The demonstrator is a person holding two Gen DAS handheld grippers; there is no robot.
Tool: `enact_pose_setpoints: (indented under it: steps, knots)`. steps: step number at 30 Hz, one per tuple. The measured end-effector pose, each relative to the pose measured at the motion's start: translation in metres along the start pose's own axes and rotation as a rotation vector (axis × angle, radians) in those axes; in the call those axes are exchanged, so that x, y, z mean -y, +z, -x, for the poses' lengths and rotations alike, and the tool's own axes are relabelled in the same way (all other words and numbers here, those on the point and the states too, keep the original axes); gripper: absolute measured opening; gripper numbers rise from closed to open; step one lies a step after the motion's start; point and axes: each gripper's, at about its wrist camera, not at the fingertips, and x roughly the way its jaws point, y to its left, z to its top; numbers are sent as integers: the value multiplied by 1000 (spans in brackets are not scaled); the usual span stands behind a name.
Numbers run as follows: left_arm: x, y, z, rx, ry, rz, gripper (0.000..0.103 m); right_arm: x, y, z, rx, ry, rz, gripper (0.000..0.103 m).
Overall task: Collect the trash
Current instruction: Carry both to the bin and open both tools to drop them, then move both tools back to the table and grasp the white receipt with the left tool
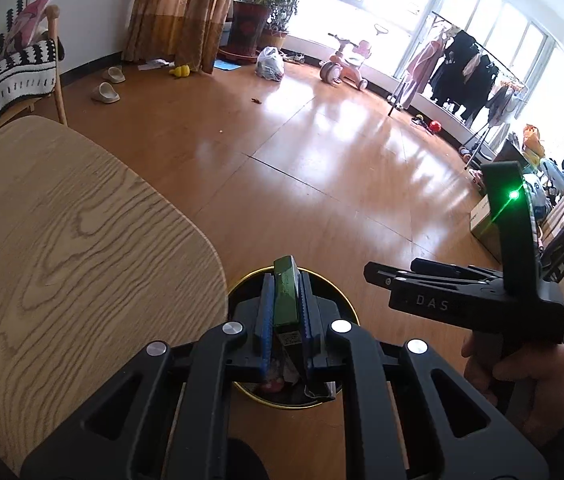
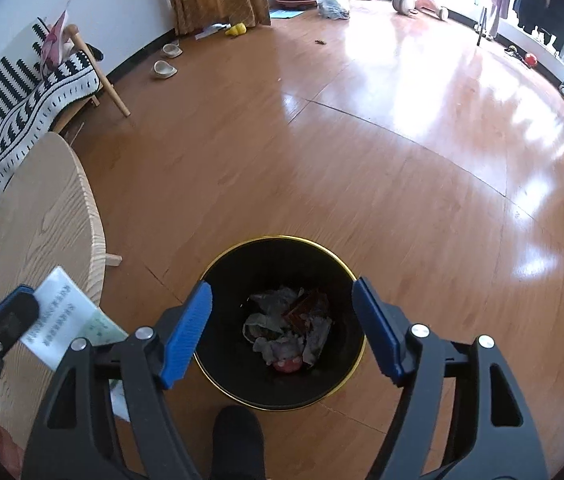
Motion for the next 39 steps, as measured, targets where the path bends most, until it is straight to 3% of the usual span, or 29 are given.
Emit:
enact_pose_setpoints:
  steps: [4,6,7,8,16,22,28,35,39]
  knots:
    - [5,2,-10,12,-27,1,14,6,3,4,17,5,-29,72]
    - [7,3,-15,7,5,-16,48,7,3,6,27,6,-37,74]
    - [7,3,-14,18,21,-15,80,7,3,6,32,4,-37,74]
    - [7,3,-12,37,30,-11,83,7,3,7,35,3,-34,74]
    - [-18,4,21,51,49,37,86,-16,5,13,59,46,7,78]
    - [-65,-4,83,96,148,68,93,-82,2,23,73,117,130,80]
    - [-148,-43,154,118,311,101,93,-189,-13,22,42,224,289,80]
    - [-271,-116,244,112,512,216,93,-324,-49,37,9,384,490,80]
    - [-335,-159,282,60,612,245,93,-393,-75,41,-21,432,586,80]
